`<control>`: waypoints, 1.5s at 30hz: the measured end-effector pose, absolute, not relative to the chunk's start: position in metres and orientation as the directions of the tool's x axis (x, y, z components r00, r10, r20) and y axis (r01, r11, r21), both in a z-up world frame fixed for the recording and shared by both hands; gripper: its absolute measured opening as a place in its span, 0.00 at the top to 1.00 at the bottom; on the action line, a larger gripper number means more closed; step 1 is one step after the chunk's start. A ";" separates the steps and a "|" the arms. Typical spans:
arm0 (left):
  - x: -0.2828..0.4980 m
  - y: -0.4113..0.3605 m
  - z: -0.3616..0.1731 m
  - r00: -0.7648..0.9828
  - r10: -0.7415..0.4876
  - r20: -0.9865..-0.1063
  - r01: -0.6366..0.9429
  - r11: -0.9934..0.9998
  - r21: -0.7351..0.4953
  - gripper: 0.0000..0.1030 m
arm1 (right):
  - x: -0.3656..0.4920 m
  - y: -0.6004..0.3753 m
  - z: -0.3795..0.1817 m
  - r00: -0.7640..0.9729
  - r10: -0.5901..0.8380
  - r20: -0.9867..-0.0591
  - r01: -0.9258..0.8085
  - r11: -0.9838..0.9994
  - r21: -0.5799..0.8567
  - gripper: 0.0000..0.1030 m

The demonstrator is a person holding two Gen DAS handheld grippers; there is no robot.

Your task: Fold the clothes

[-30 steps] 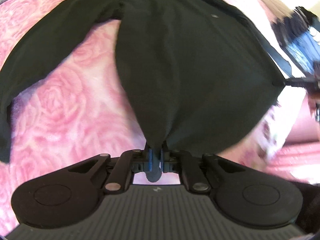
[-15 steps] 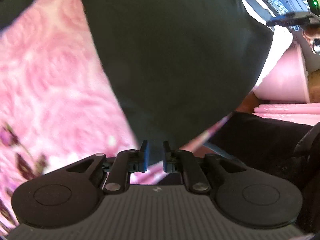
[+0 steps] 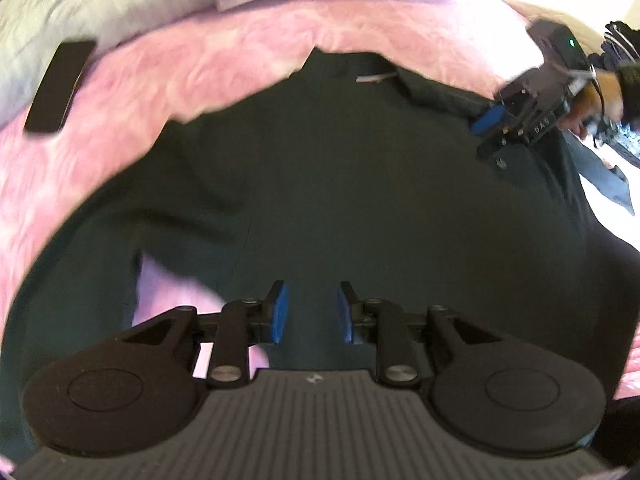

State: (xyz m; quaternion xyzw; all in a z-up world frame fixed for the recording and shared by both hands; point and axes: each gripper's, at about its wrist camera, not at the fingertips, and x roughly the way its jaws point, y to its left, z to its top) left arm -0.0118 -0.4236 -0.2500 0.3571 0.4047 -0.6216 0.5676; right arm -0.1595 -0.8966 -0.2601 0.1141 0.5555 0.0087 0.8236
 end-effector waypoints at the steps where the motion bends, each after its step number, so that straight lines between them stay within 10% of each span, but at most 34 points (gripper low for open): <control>1: -0.013 -0.432 -0.251 -0.094 -0.423 -0.901 0.996 -0.035 -0.087 0.78 | -0.165 -0.900 -0.252 0.384 0.022 -0.923 0.094 0.994 0.063 0.51; 3: -0.016 -0.446 -0.256 -0.079 -0.425 -0.902 0.997 -0.039 -0.069 0.76 | -0.173 -0.927 -0.238 0.392 -0.286 -0.875 0.175 0.956 -0.234 0.51; 7: -0.013 -0.460 -0.265 -0.028 -0.417 -0.909 0.999 -0.027 -0.018 0.70 | -0.196 -0.981 -0.207 0.377 -0.498 -0.781 0.473 0.828 -0.300 0.51; 17: 0.032 -0.391 -0.253 0.130 -0.301 -0.945 0.990 0.096 0.106 0.57 | -0.194 -0.832 -0.230 0.512 -0.147 -0.846 0.424 0.900 0.100 0.49; 19: 0.052 -0.361 -0.246 0.159 -0.273 -0.949 0.983 0.129 0.127 0.55 | -0.185 -0.792 -0.235 0.518 -0.080 -0.852 0.389 0.909 0.151 0.31; 29: 0.207 -0.226 -0.236 0.205 -0.262 -0.943 0.959 0.247 0.139 0.42 | -0.069 -0.611 -0.245 0.553 0.051 -0.831 0.291 0.924 0.250 0.27; 37: 0.303 -0.230 -0.292 -0.084 -0.321 -0.943 0.977 0.160 -0.142 0.68 | 0.062 -0.500 -0.292 0.611 0.188 -0.769 0.339 0.815 0.469 0.27; 40: 0.304 -0.226 -0.292 -0.132 -0.329 -0.935 0.983 0.081 -0.167 0.97 | 0.113 -0.460 -0.313 0.636 0.243 -0.733 0.353 0.752 0.556 0.27; 45: 0.322 -0.212 -0.242 -0.099 -0.411 -0.906 0.993 0.014 -0.115 0.98 | 0.166 -0.425 -0.339 0.692 0.269 -0.670 0.424 0.600 0.678 0.27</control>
